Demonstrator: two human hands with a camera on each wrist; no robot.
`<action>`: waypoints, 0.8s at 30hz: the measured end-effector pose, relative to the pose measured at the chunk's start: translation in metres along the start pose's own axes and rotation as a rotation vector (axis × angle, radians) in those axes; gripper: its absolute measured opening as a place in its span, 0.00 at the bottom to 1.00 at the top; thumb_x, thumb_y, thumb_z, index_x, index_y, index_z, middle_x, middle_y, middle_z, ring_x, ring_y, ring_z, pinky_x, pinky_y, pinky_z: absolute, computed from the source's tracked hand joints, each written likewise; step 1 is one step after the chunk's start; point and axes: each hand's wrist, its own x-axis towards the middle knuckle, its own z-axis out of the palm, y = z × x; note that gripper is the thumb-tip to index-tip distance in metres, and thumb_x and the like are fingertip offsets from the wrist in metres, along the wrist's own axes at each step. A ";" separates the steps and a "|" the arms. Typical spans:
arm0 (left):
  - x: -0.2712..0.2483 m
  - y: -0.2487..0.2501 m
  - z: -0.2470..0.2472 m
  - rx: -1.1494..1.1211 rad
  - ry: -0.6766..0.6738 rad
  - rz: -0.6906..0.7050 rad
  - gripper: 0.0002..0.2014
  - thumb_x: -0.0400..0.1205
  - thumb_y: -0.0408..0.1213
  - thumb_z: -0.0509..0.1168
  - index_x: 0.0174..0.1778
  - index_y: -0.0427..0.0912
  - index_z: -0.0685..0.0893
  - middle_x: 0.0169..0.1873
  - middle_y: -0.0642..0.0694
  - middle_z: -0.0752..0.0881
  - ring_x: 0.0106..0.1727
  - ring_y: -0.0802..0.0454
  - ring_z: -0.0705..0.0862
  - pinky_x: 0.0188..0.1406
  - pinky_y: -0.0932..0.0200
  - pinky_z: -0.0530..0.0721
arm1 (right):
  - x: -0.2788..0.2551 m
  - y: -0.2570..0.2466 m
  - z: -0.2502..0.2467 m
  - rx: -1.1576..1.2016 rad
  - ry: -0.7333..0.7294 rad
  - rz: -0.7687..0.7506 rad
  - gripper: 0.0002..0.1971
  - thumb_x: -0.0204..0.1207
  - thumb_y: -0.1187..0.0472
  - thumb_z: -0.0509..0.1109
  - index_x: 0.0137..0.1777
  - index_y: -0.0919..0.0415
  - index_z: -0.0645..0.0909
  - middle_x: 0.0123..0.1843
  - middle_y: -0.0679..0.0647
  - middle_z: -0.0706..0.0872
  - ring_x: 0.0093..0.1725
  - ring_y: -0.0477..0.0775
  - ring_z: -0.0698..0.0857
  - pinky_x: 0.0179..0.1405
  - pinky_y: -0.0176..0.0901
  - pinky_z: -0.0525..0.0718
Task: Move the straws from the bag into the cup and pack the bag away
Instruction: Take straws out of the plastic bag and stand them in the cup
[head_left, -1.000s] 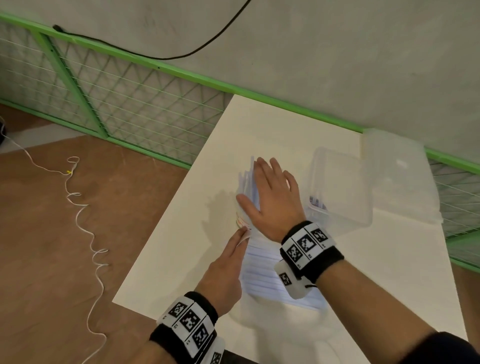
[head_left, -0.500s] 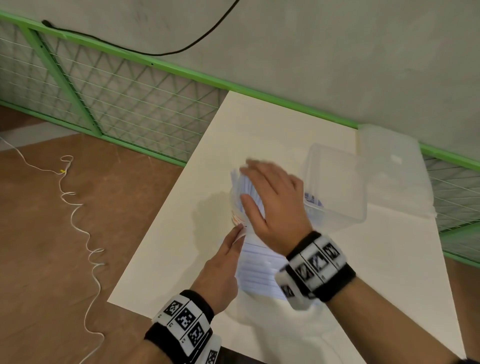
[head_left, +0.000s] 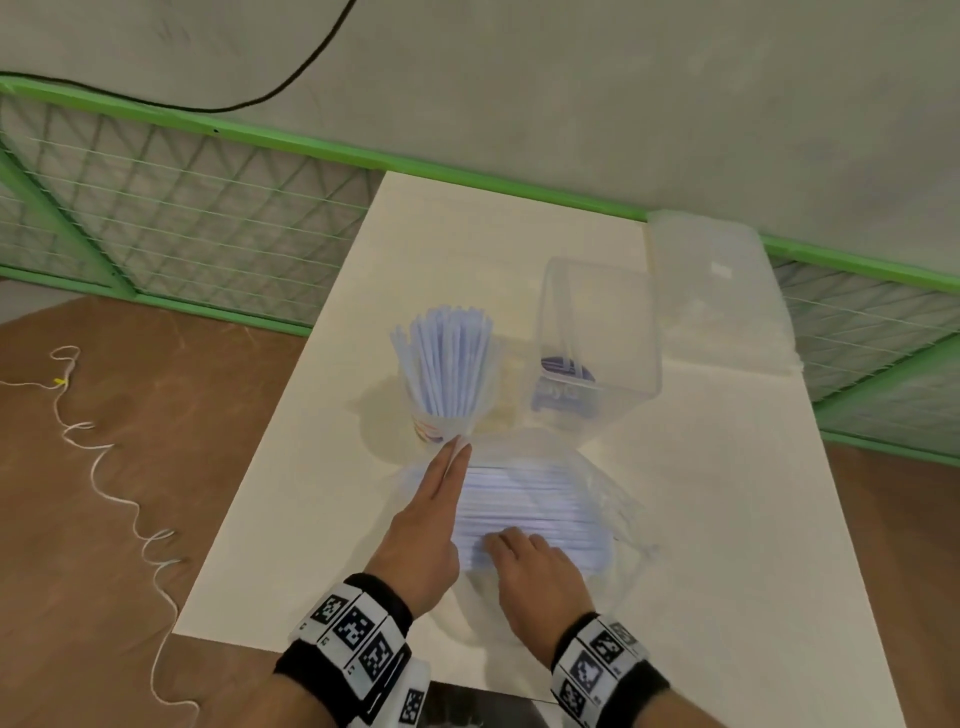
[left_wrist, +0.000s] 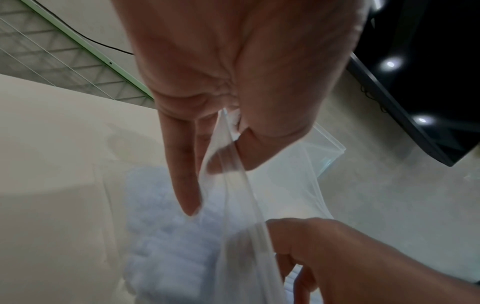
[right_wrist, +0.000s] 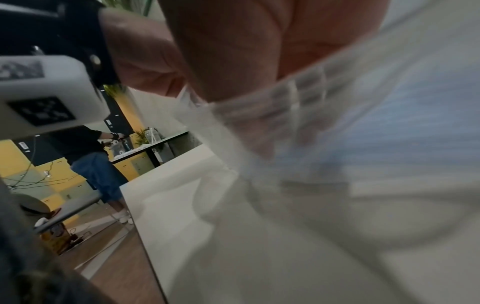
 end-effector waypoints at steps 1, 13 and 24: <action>0.000 0.001 0.000 0.005 0.001 -0.005 0.51 0.74 0.15 0.56 0.84 0.60 0.41 0.80 0.73 0.35 0.68 0.57 0.77 0.60 0.55 0.83 | 0.001 -0.001 0.001 -0.010 0.027 0.011 0.31 0.45 0.64 0.86 0.52 0.55 0.85 0.45 0.50 0.86 0.34 0.52 0.85 0.27 0.44 0.84; -0.006 -0.005 -0.003 0.033 0.048 0.005 0.50 0.74 0.16 0.57 0.85 0.58 0.43 0.81 0.72 0.37 0.70 0.58 0.76 0.59 0.63 0.82 | 0.009 -0.002 0.005 -0.093 0.060 0.030 0.31 0.33 0.62 0.89 0.41 0.55 0.85 0.37 0.51 0.85 0.36 0.57 0.84 0.33 0.53 0.84; -0.009 -0.011 -0.007 0.001 0.089 0.035 0.49 0.72 0.15 0.56 0.85 0.56 0.47 0.81 0.71 0.40 0.74 0.61 0.72 0.64 0.65 0.80 | 0.014 -0.003 0.007 -0.127 0.173 0.003 0.22 0.41 0.62 0.88 0.37 0.54 0.86 0.32 0.51 0.85 0.33 0.57 0.84 0.32 0.52 0.84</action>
